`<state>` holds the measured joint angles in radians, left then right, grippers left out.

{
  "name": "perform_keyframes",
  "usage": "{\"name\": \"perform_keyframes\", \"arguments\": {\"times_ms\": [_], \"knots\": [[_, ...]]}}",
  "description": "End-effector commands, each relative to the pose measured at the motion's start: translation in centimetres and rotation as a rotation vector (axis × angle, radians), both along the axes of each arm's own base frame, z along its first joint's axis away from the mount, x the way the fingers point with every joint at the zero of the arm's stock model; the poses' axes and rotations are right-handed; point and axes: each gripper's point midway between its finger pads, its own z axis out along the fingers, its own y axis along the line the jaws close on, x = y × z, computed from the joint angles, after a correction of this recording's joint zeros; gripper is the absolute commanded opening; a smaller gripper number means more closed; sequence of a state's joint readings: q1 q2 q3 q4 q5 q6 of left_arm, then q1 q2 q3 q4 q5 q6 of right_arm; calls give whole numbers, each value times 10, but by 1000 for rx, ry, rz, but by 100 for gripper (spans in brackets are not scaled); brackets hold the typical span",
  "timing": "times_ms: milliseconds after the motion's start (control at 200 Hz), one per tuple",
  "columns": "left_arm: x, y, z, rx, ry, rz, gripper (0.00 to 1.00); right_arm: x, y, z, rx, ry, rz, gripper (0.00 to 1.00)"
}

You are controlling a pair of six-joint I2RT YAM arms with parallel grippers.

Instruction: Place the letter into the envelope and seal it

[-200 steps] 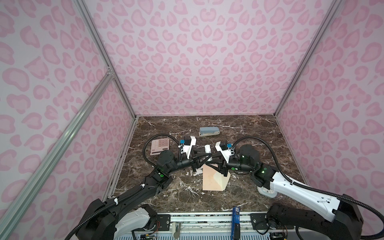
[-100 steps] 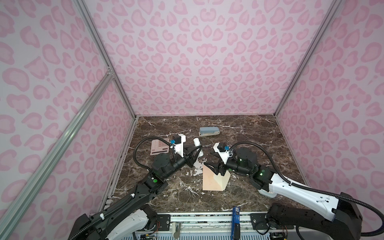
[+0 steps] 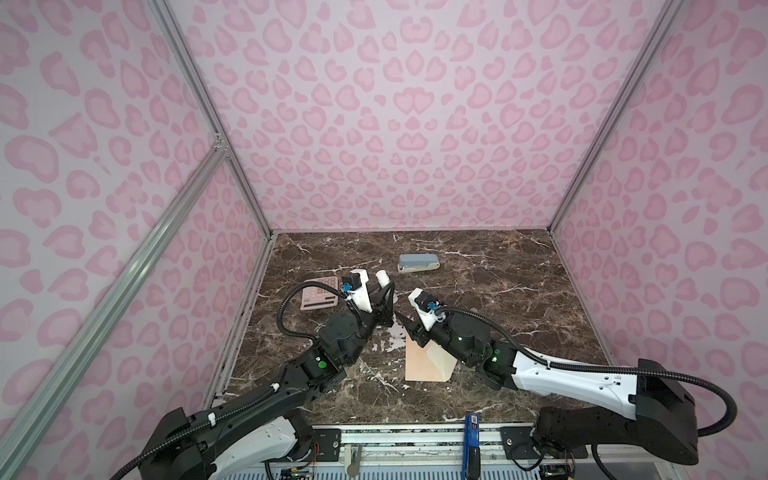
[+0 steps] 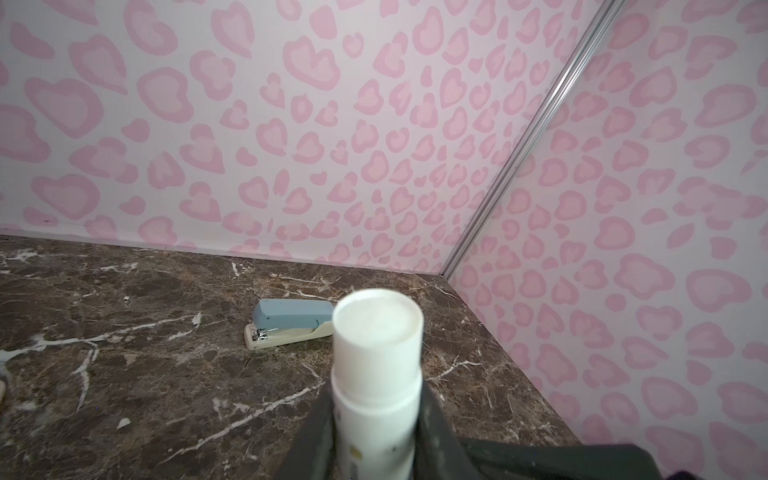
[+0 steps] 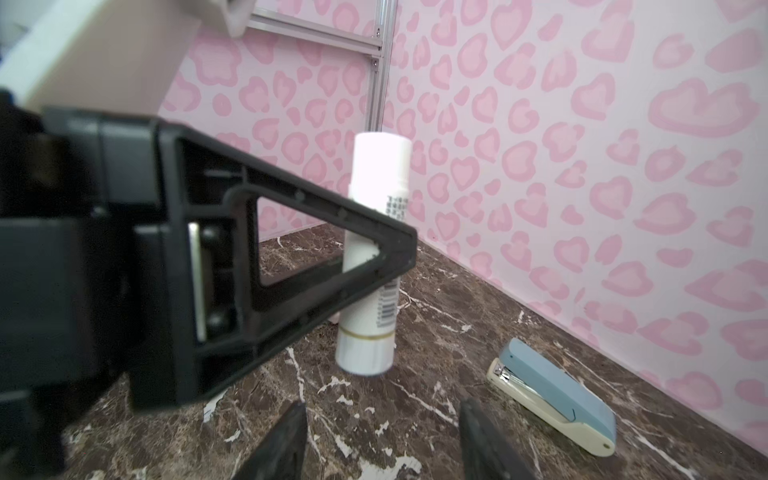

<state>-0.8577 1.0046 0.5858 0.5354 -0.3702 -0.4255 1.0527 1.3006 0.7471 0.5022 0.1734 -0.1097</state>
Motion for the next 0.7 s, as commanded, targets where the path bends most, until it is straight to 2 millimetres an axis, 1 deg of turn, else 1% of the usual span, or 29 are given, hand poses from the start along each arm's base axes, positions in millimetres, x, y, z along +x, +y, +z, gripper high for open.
{"name": "perform_keyframes", "arguments": {"times_ms": [0, 130, 400, 530, 695], "knots": [[2, 3, 25, -78, -53, 31, 4, 9, 2, 15, 31, -65, -49, 60], [2, -1, 27, -82, -55, 24, 4, 14, 10, 10, 21, -64, -46, 58], [0, -5, 28, -84, -54, 12, 4, 21, 14, 9, 26, -92, -72, 50], [0, -7, 28, -86, -54, 10, 4, 25, 16, 12, 34, -101, -88, 46], [-1, -8, 27, -86, -52, 5, 4, 28, 16, 15, 38, -106, -99, 44]]}}
